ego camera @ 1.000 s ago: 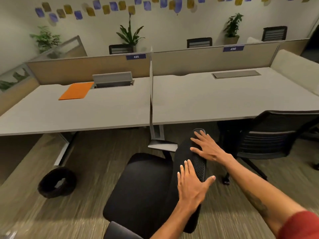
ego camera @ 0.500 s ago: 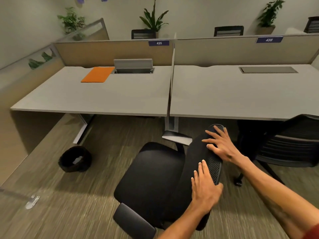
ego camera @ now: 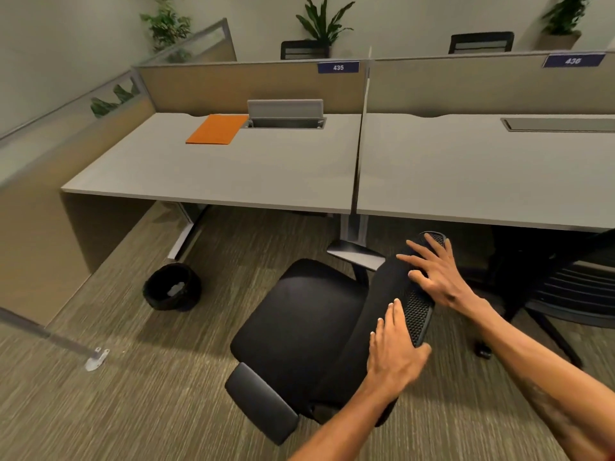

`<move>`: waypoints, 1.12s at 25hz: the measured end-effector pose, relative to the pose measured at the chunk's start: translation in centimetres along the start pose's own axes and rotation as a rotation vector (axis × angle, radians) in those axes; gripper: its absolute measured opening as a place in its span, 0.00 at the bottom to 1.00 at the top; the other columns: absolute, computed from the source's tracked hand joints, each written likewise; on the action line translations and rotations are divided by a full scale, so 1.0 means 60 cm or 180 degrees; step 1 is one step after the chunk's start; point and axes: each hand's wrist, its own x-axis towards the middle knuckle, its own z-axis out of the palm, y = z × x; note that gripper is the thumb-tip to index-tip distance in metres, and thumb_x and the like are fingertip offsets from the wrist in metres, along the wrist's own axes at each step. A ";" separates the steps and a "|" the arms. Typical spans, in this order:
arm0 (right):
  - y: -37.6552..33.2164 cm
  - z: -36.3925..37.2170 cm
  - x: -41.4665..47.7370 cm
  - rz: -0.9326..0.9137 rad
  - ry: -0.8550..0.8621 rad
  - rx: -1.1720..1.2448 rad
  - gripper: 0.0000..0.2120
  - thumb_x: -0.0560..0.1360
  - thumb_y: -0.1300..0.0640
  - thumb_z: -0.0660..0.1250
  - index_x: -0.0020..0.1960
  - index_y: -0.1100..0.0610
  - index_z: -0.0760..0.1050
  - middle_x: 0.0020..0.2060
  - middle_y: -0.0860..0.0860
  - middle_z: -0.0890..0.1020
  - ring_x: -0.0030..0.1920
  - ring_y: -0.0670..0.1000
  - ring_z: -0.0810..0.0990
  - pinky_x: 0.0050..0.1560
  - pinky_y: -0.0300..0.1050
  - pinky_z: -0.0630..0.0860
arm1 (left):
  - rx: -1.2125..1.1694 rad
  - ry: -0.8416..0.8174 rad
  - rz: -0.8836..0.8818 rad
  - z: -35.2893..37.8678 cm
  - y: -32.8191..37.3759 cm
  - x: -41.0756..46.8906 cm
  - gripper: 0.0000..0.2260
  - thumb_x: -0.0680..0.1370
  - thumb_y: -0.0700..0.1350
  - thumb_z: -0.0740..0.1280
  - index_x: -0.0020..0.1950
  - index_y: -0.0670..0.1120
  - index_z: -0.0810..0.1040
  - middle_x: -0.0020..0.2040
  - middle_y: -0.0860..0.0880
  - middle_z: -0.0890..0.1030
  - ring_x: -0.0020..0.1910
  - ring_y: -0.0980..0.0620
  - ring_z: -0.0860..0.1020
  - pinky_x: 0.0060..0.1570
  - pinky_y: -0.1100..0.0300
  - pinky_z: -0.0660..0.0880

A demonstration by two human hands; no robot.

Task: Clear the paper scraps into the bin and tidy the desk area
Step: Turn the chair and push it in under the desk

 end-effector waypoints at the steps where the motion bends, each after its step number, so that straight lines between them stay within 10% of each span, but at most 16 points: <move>1: -0.015 0.004 0.005 -0.0016 -0.0009 -0.0013 0.32 0.73 0.36 0.44 0.72 0.41 0.71 0.78 0.49 0.63 0.81 0.56 0.46 0.77 0.61 0.30 | 0.0007 0.0031 0.0001 -0.011 -0.011 -0.003 0.43 0.74 0.55 0.67 0.81 0.53 0.44 0.82 0.51 0.52 0.80 0.46 0.54 0.77 0.45 0.57; 28: -0.445 0.159 0.162 -0.0899 -0.0322 -0.0979 0.28 0.78 0.35 0.44 0.55 0.45 0.80 0.62 0.47 0.81 0.74 0.51 0.67 0.78 0.63 0.43 | 0.0129 -0.0272 -0.0024 -0.397 -0.368 -0.128 0.43 0.68 0.56 0.67 0.81 0.55 0.53 0.76 0.50 0.67 0.71 0.47 0.70 0.70 0.51 0.68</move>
